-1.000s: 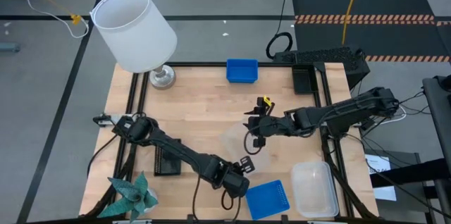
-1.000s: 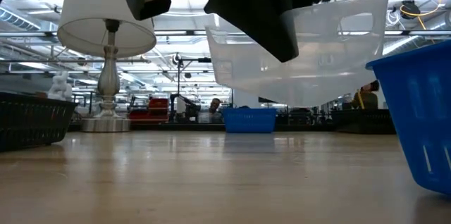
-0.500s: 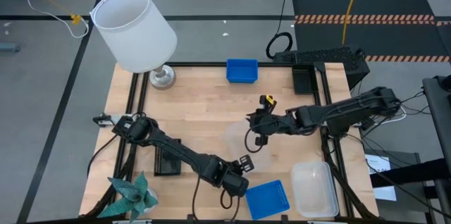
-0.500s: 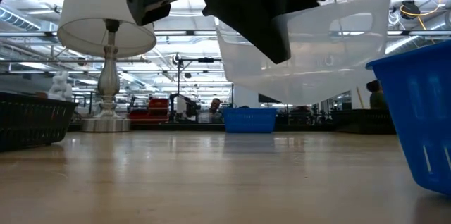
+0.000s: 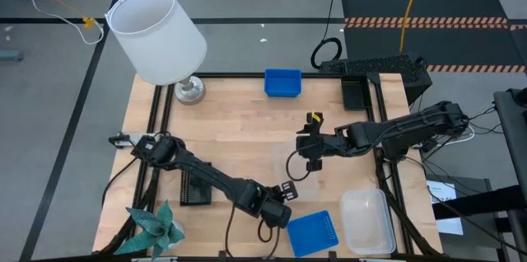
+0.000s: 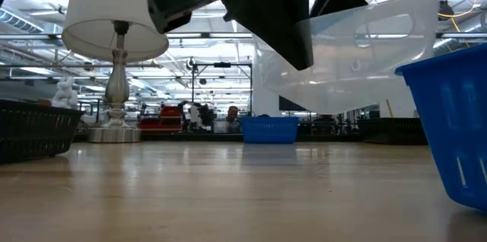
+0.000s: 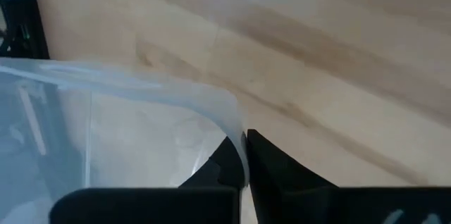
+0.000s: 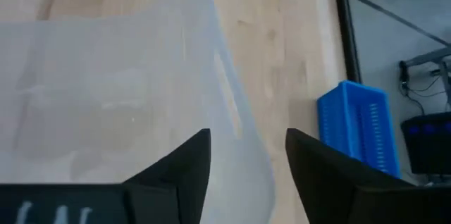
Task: Stack baskets by color
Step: Stack the top transparent bin on top of the bottom transparent bin
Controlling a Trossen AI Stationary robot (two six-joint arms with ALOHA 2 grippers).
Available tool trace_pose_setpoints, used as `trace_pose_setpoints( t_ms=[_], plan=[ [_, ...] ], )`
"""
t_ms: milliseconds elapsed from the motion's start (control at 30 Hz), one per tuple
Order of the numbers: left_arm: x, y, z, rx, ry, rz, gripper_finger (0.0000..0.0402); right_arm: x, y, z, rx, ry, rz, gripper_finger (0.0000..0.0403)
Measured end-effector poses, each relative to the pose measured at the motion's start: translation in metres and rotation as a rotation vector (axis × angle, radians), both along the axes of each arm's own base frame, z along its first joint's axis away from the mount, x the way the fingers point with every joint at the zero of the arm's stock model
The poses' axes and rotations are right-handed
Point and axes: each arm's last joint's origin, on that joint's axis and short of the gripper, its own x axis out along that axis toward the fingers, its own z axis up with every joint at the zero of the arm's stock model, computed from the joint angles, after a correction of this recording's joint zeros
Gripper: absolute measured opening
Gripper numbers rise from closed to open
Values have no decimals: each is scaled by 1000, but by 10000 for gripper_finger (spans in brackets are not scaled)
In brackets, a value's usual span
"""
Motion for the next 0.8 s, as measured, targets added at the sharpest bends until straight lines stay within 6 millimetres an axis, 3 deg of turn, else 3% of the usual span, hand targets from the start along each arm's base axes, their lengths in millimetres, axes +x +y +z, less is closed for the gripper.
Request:
trace_pose_setpoints(
  t_ms=[333, 667, 800],
  plan=[
    [2, 6, 1, 43, -16, 21, 7, 0, -21, 17, 66, 86, 31, 131],
    [3, 9, 2, 136, -51, 50, 16, -2, -32, 14, 16, 151, 14, 12],
    [3, 9, 3, 156, -89, 103, 26, -4, -32, 13, -10, 162, 2, 12]
  ],
)
